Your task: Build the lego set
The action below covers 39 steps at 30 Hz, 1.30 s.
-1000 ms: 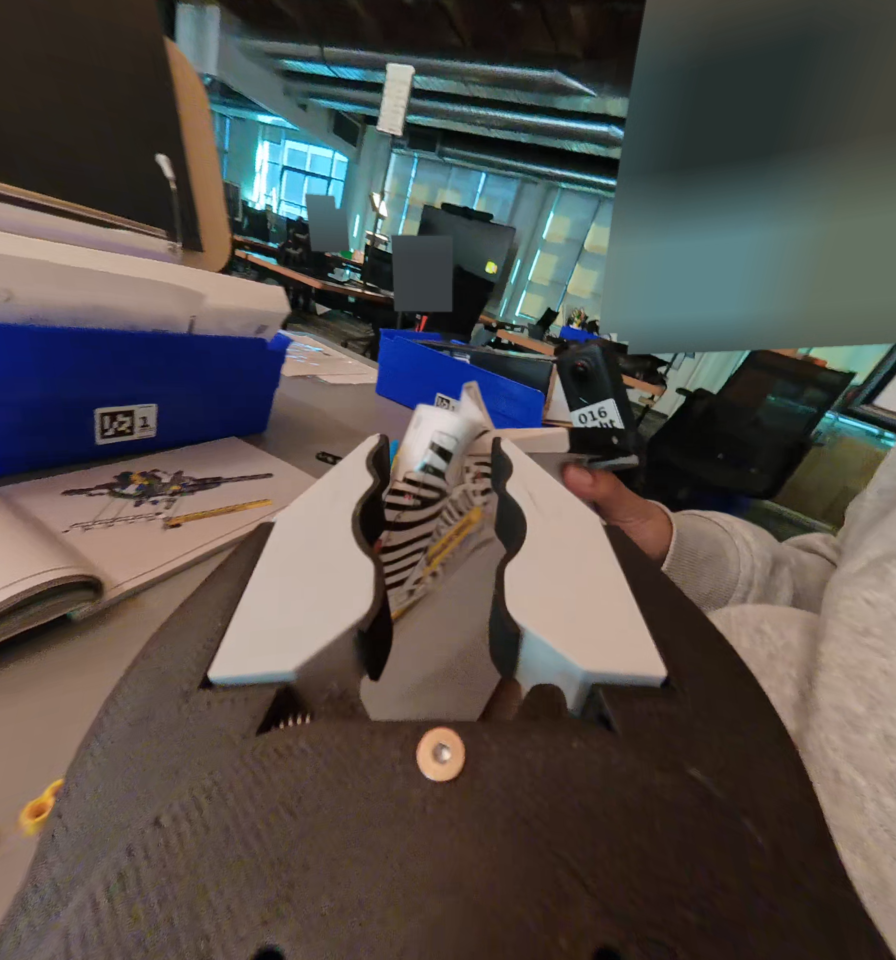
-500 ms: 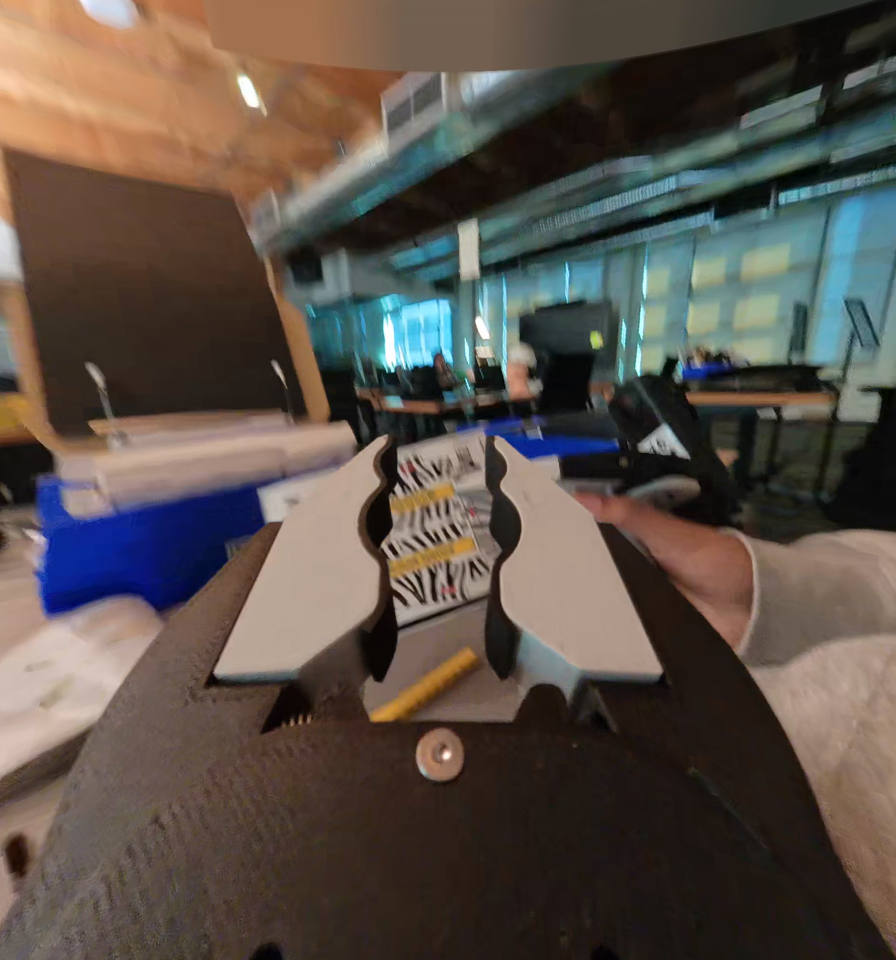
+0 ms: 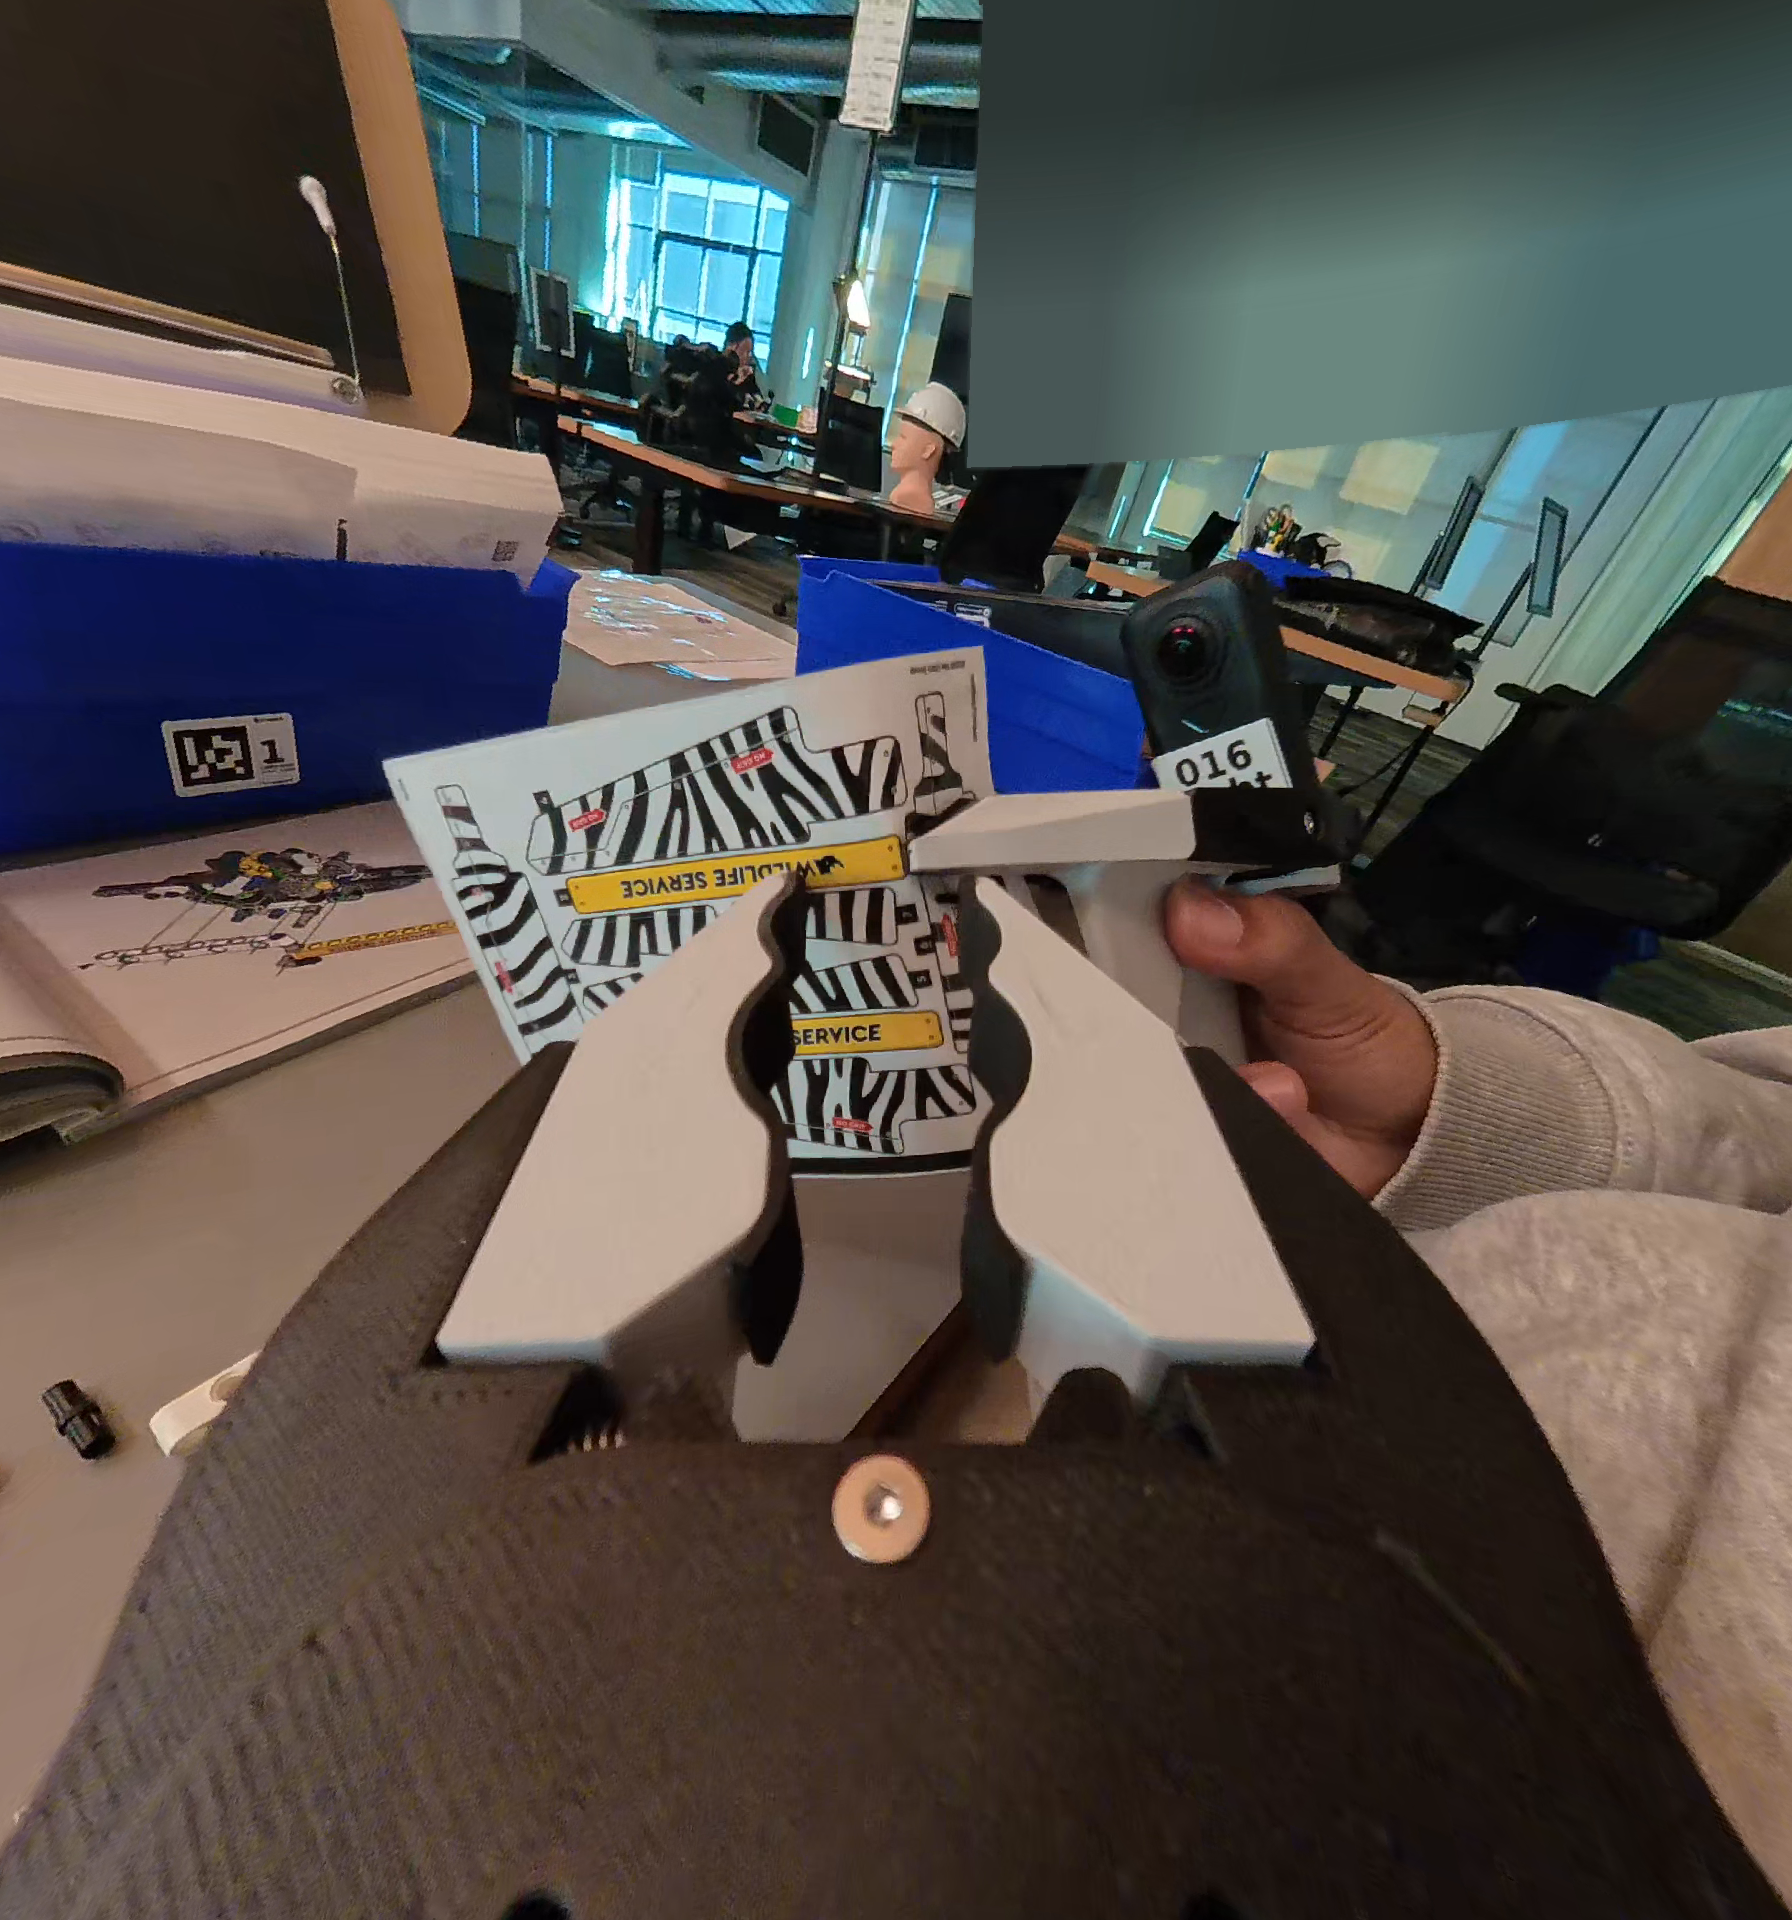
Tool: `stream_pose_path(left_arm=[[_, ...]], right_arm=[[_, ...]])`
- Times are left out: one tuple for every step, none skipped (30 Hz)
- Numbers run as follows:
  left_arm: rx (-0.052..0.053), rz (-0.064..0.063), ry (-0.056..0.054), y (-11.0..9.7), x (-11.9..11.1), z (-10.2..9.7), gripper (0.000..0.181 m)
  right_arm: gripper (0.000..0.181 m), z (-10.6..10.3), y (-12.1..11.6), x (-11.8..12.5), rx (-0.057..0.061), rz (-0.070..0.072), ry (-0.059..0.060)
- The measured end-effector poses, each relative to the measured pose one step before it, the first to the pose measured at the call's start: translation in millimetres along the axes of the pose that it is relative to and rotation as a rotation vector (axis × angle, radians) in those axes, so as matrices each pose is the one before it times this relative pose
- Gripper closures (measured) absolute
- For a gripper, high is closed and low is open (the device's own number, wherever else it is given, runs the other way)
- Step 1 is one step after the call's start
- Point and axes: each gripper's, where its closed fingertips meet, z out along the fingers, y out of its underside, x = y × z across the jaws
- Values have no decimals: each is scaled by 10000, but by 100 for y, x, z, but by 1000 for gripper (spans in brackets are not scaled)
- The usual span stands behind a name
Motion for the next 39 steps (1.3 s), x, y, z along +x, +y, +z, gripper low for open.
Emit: stream_pose_path(left_arm=[[15,-51,42,-14,-38,-33,155],[-9,-32,81,42,13,-13,155],[0,-32,39,36,-60,-16,155],[7,-31,6,34,-118,-11,155],[11,-35,62,32,-18,-10,155],[20,-60,21,1,-86,-21,156],[57,-79,5,-77,-105,-43,158],[24,-54,80,-27,-4,-29,161],[0,-54,15,4,-69,-8,162],[-5,-36,24,13,-26,4,162],[-22,-23,18,47,-11,29,162],[-35,-7,-17,54,-44,38,162],[-55,23,-58,66,-107,43,163],[-135,65,-115,206,-224,75,165],[-360,168,-189,577,-365,182,170],[-540,318,-264,862,-469,242,172],[-479,386,-339,796,-498,233,170],[-339,358,-321,575,-412,173,168],[-200,255,-292,338,-328,92,167],[-75,142,-167,121,-133,25,166],[-21,54,-40,30,33,-5,165],[-22,1,-23,38,40,-12,164],[-41,0,-21,66,18,2,164],[-51,26,-18,85,9,16,163],[-37,40,-25,68,-5,15,163],[-19,41,-28,37,-13,6,162],[-38,35,-40,72,-48,32,163],[-58,20,-28,93,-35,41,162],[-30,5,-4,47,-4,42,162],[0,-12,-3,16,-4,17,162],[-16,-16,-11,31,-27,29,162],[-28,-9,-13,45,-32,30,162],[-8,-5,-4,21,-14,32,162],[-5,-4,-1,29,-15,27,162],[-31,2,-21,62,-31,26,162],[-39,8,-14,78,-22,41,162],[-24,1,0,60,-12,36,162],[-13,-9,4,28,9,27,162],[-4,-11,5,20,-4,16,162]], right_arm=[[181,105,266,-93,-143,114,-161],[181,89,187,-46,-98,107,-121],[181,58,138,-9,-68,104,-101],[181,25,68,-14,-41,126,-109],[181,-4,45,53,-41,153,-81],[181,-2,39,124,-34,152,-35],[181,-20,21,91,-20,142,-53],[181,-13,-12,68,8,122,-36],[181,-22,-48,124,33,77,18],[181,-14,-38,47,18,33,4],[181,1,-14,31,-2,12,4],[181,11,1,31,-15,-4,12],[181,8,19,11,-20,-9,2],[181,-36,-7,49,-25,-22,19],[181,-89,-74,107,-14,-63,67],[181,-166,-169,197,1,-113,133],[181,-225,-179,325,-34,-201,237],[181,-238,-145,430,-87,-336,325],[181,-204,-94,462,-111,-414,358],[181,-150,-79,404,-103,-388,320],[181,-75,-72,257,-70,-291,221],[181,-24,-38,126,-33,-180,130],[181,5,-25,49,-5,-85,61],[181,14,1,-2,13,-16,25],[181,24,22,-12,20,22,4],[181,38,10,-17,18,28,-1],[181,19,12,-18,10,13,-6],[181,13,9,-27,-1,-9,-3],[181,1,14,-16,-8,-26,5],[181,2,11,-8,-6,-31,8],[181,-13,-12,-8,1,-19,1],[181,-25,-9,-5,5,-3,-5],[181,-35,-16,17,9,4,1],[181,-28,-13,25,11,5,-1],[181,-35,-23,14,9,10,-6],[181,-31,-7,12,6,11,-6],[181,-21,-3,9,-1,9,-6],[181,-15,-6,10,-2,0,-2],[181,-13,15,13,-9,-12,7]])
